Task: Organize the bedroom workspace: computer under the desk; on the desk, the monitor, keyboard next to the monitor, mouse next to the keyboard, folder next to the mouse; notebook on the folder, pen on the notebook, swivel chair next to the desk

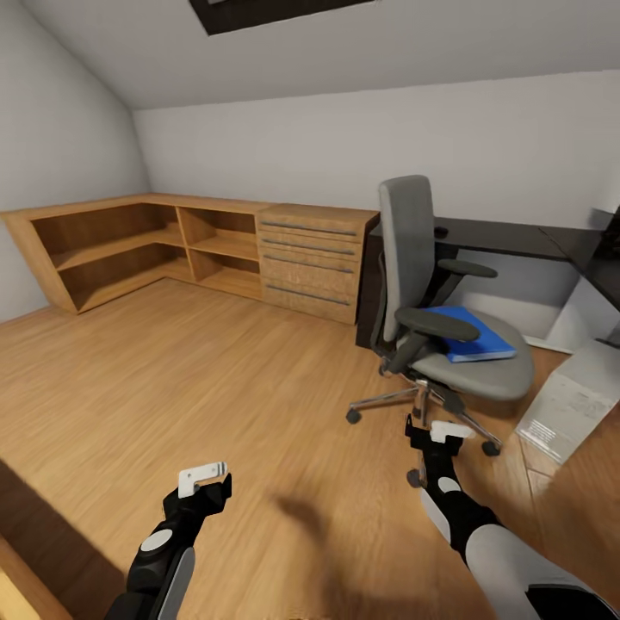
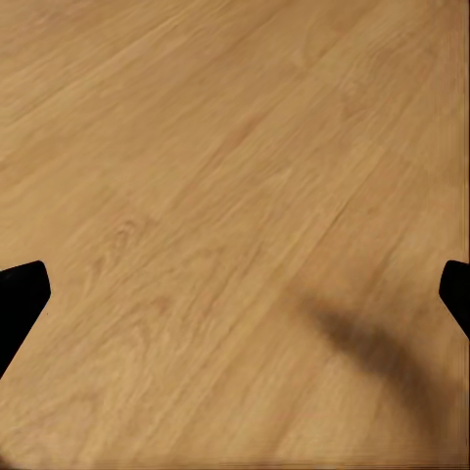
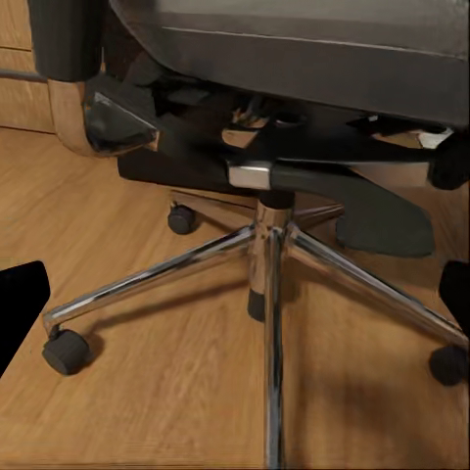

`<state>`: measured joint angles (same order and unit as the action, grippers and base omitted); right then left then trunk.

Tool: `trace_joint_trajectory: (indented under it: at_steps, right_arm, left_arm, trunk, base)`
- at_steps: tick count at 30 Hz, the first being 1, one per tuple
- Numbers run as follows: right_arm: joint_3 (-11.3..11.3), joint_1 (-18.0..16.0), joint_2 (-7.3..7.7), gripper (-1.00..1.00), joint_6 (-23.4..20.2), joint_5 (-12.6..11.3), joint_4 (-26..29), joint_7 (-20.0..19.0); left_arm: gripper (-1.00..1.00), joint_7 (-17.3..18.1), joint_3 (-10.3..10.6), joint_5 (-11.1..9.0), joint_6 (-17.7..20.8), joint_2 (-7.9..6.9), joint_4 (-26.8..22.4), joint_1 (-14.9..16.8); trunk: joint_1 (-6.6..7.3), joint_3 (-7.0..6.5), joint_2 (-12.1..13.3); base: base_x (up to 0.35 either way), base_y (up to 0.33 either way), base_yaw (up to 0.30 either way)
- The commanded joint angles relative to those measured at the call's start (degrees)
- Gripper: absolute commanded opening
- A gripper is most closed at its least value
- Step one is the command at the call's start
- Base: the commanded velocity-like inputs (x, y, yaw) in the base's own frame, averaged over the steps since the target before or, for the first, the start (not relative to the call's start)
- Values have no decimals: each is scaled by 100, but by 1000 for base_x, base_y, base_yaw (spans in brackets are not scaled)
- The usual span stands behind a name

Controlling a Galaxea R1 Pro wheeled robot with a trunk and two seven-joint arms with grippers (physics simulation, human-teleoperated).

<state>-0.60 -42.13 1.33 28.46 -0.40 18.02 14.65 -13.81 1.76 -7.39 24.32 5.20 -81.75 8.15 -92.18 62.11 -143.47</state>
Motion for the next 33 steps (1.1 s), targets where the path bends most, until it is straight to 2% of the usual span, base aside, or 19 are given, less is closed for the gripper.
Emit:
trace_joint_trajectory:
  at_steps: [1, 33]
  right_arm:
    - [-7, -3, -4, 100, 18, -4, -7, 3]
    - [-27, 3, -10, 100, -24, -30, -23, 0]
  left_arm:
    - [100, -52, 9, -61, 20, -2, -8, 2]
    - [100, -58, 9, -68, 11, -2, -43, 2]
  trunk:
    - [2, 5, -2]
    - [2, 5, -2]
  base:
    - [-38, 0, -255]
    - [-3, 0, -263]
